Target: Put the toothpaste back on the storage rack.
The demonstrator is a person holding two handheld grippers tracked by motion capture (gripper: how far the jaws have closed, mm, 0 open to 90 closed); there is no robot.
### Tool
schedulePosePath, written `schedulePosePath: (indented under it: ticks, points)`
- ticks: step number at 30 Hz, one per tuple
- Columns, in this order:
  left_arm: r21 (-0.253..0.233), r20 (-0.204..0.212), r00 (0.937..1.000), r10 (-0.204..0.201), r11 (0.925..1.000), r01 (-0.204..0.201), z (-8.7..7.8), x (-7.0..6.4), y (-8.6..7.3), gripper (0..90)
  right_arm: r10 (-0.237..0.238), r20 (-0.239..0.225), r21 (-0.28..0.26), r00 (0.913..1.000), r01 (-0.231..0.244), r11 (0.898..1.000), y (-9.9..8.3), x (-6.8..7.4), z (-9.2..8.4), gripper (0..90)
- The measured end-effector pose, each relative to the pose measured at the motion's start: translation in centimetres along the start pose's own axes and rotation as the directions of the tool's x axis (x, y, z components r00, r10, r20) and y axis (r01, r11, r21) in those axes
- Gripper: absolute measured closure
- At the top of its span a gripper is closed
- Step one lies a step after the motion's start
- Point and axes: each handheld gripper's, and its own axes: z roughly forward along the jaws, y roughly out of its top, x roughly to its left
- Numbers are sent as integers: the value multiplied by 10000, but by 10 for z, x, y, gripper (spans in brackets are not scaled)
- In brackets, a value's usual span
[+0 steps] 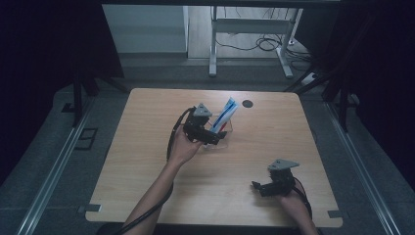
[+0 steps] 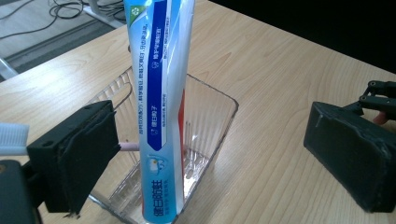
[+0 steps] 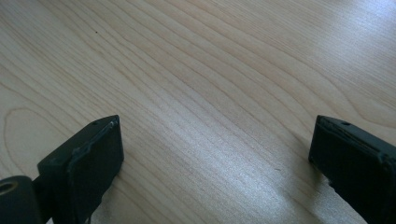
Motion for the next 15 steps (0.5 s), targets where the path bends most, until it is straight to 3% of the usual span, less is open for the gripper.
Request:
schedulePosePath:
  ticks: [15]
  points:
    - [113,4,10000,-65,9999,65,-8,-4,-8,0,-6,13,5,10000,6,10000,0,0,0,29]
